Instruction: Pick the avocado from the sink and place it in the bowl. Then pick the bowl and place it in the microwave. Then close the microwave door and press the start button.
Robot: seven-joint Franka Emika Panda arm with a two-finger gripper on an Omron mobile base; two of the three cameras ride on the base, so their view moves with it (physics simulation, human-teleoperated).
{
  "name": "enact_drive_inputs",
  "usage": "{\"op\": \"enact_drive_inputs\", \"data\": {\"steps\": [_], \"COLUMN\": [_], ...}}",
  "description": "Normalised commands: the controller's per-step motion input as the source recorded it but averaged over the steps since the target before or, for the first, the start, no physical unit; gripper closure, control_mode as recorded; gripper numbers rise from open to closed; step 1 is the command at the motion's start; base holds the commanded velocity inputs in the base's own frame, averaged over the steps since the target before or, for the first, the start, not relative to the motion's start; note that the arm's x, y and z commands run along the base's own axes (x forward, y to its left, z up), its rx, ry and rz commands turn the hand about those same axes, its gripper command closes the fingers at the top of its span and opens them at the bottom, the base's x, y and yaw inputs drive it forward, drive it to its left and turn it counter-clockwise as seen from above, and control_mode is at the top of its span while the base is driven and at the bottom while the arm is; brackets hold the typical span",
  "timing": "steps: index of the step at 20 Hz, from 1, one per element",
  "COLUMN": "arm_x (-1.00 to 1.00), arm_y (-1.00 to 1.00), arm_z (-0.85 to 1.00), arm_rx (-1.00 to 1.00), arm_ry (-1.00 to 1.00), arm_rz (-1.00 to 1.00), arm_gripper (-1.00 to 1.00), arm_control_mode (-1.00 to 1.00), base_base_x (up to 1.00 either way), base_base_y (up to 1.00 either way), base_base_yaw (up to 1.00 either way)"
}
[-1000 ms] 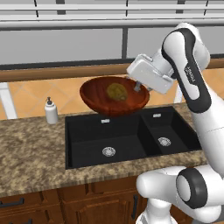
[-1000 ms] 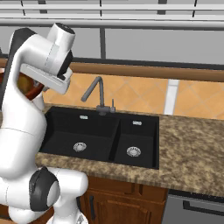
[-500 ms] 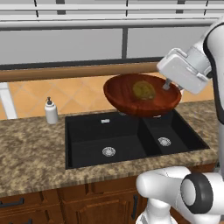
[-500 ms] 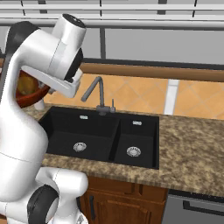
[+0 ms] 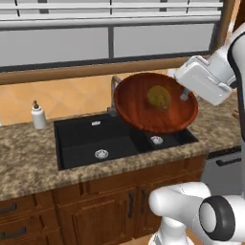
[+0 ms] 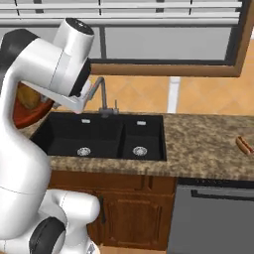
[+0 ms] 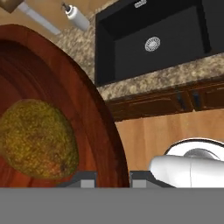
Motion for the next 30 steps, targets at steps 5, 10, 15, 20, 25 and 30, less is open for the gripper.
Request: {"op": "enact_drive_inputs", "data": {"steps": [5, 10, 15, 20, 25, 30], "arm_x": [0.0, 0.0, 0.0, 0.0, 0.0, 0.0], "arm_y": [0.0, 0.0, 0.0, 0.0, 0.0, 0.0], "arm_z": [0.0, 0.0, 0.0, 0.0, 0.0, 0.0], "arm_rx": [0.0, 0.0, 0.0, 0.0, 0.0, 0.0], "arm_ry": [0.0, 0.0, 0.0, 0.0, 0.0, 0.0], "arm_rz": [0.0, 0.0, 0.0, 0.0, 0.0, 0.0], "arm_gripper": [1.0, 1.0, 1.0, 1.0, 1.0, 1.0], "arm_control_mode": [1.0, 1.0, 1.0, 1.0, 1.0, 1.0], "base_base_x": [-0.47, -0.17, 0.0, 0.01, 0.06, 0.02], "base_base_y": [0.0, 0.0, -0.07, -0.22, -0.29, -0.4], "base_base_yaw": [-0.8, -0.88, -0.87, -0.82, -0.82, -0.79]}}
